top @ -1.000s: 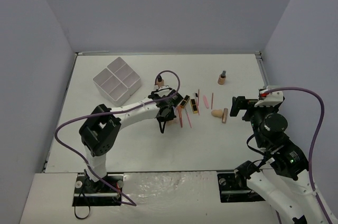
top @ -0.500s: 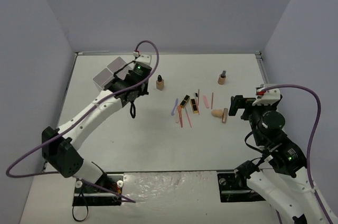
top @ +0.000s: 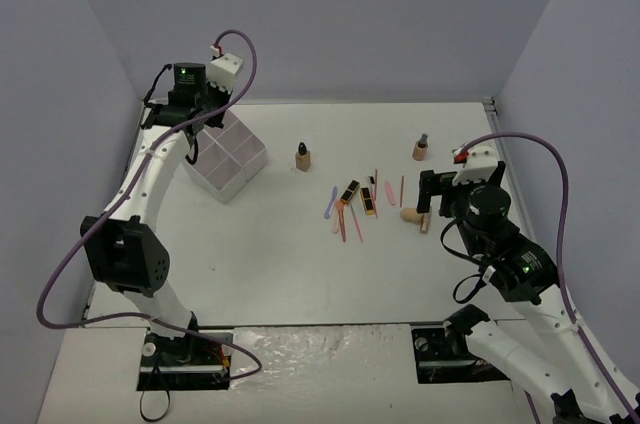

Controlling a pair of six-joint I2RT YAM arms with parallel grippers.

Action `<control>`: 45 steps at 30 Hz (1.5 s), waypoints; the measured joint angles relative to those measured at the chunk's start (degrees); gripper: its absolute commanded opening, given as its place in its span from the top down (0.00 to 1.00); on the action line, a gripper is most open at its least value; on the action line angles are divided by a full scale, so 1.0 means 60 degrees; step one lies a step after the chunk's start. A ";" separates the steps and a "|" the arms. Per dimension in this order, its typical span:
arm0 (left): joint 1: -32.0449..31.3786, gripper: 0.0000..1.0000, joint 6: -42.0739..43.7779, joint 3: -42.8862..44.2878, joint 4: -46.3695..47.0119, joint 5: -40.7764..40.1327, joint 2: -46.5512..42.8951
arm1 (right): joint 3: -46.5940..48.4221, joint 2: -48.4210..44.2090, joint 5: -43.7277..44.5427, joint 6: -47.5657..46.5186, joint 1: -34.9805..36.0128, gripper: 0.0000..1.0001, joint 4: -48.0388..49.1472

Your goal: Organize the makeup

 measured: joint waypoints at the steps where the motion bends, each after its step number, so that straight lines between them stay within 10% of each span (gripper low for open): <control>1: 0.0033 1.00 0.0162 0.0110 -0.0017 0.0222 0.0258 | 0.0014 0.0064 -0.0020 -0.0052 0.0000 0.00 0.0002; 18: 0.0707 0.99 0.1660 0.1598 -0.0311 0.1352 0.2798 | 0.0072 0.0788 0.0011 -0.0273 0.0000 0.00 0.0056; 45: 0.0818 0.46 0.1884 0.1608 -0.0190 0.1188 0.3515 | 0.0072 0.1008 0.0077 -0.0277 0.0000 0.00 0.0056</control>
